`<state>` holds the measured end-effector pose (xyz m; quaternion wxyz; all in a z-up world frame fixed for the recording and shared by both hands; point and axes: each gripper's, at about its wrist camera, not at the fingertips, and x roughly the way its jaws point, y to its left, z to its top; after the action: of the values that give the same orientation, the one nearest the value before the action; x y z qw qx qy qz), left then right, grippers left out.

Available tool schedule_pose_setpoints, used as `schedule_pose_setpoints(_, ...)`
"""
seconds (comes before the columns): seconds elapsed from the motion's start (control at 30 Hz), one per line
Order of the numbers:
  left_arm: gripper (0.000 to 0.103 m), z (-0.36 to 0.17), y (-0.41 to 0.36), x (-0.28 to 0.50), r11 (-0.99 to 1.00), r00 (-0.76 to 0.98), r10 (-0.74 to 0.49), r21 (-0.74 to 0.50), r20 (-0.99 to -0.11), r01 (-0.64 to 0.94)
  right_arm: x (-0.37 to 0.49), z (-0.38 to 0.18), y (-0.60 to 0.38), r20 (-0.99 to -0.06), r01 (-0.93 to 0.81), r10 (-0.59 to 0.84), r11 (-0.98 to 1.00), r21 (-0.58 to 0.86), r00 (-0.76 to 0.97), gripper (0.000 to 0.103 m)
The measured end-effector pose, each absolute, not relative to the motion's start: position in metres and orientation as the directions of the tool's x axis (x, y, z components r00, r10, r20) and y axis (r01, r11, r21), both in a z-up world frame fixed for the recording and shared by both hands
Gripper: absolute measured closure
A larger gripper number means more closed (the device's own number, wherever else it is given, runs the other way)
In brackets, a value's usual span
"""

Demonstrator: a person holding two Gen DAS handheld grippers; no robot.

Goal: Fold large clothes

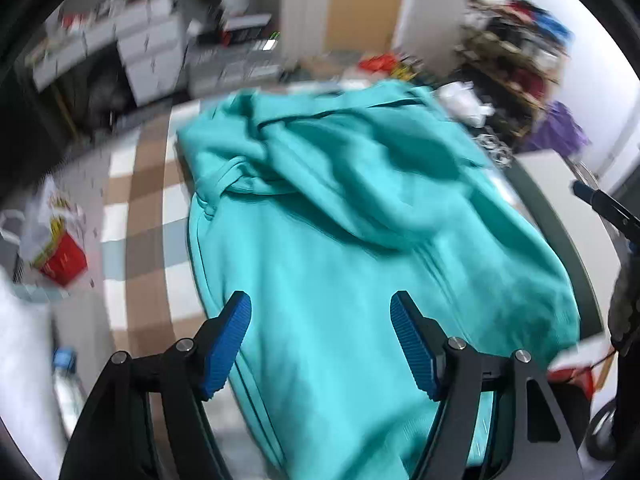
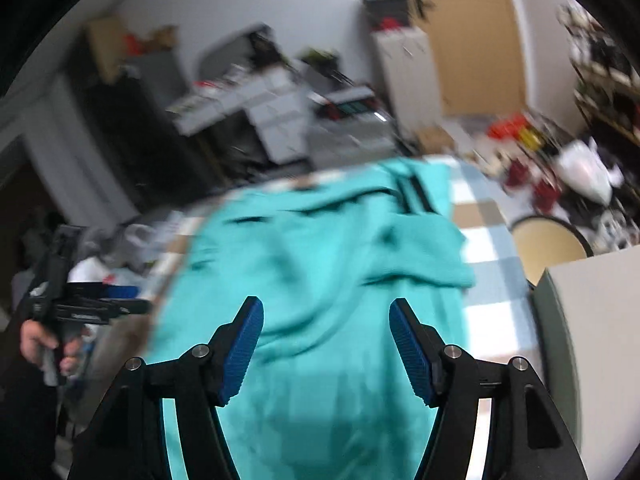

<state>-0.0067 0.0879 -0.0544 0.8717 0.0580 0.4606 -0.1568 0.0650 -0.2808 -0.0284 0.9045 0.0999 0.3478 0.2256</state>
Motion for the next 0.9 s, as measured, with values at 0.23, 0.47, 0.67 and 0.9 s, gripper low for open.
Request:
schedule_pose_setpoints(0.23, 0.033, -0.087, 0.093, -0.091, 0.934, 0.538, -0.162, 0.047, -0.827, 0.353, -0.023, -0.064, -0.190, -0.622, -0.518, 0.580, 0.799, 0.307, 0.526, 0.010)
schedule_pose_setpoints(0.47, 0.033, -0.126, 0.097, -0.093, 0.943, 0.501, -0.063, 0.114, -0.863, 0.314, -0.032, -0.109, -0.156, -0.662, -0.525, 0.562, 0.801, 0.288, 0.495, 0.017)
schedule_pose_setpoints(0.67, 0.039, -0.152, 0.078, -0.079, 0.900, 0.473, 0.084, 0.270, -0.877, 0.342, -0.038, -0.108, -0.162, -0.644, -0.501, 0.530, 0.828, 0.252, 0.552, 0.015)
schedule_pose_setpoints(0.9, 0.091, -0.146, 0.129, -0.086, 0.957, 0.453, -0.015, 0.118, -0.892, 0.265, -0.037, -0.115, -0.162, -0.672, -0.513, 0.532, 0.820, 0.255, 0.515, 0.015)
